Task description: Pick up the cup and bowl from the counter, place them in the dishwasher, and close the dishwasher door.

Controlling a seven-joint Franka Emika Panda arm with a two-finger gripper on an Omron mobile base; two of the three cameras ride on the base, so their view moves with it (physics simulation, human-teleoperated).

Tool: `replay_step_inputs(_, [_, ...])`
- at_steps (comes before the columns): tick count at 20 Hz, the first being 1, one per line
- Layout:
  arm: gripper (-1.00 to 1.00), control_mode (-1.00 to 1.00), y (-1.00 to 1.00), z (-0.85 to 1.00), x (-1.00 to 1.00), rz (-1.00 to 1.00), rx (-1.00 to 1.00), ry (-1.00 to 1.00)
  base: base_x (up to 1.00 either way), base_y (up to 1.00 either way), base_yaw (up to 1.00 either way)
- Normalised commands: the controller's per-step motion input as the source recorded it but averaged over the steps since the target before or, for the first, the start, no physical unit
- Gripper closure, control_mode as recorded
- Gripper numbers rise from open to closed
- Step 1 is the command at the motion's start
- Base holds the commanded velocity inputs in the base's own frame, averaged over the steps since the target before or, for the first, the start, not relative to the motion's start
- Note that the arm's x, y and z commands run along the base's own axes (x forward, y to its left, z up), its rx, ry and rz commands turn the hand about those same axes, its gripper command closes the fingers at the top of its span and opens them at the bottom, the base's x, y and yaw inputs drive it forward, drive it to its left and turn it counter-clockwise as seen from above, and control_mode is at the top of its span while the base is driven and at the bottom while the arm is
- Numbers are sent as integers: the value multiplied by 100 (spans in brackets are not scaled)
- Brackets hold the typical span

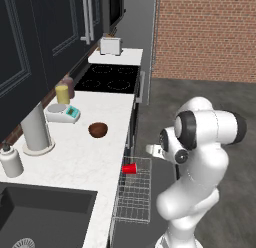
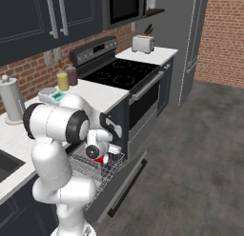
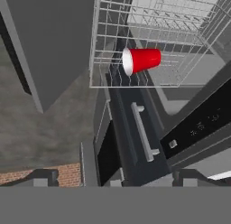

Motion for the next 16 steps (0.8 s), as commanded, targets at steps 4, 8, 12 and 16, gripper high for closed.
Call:
replay_step_inputs(4, [-100,-100,0,100,-15,2,7,-4,0,0,0])
replay_step_inputs(8, [-100,-100,0,100,4,4,3,0,0,0,0])
replay_step_inputs(12, [-100,-100,0,100,21,5,1,0,0,0,0])
replay_step_inputs(16, [-100,-100,0,100,26,7,0,0,0,0,0])
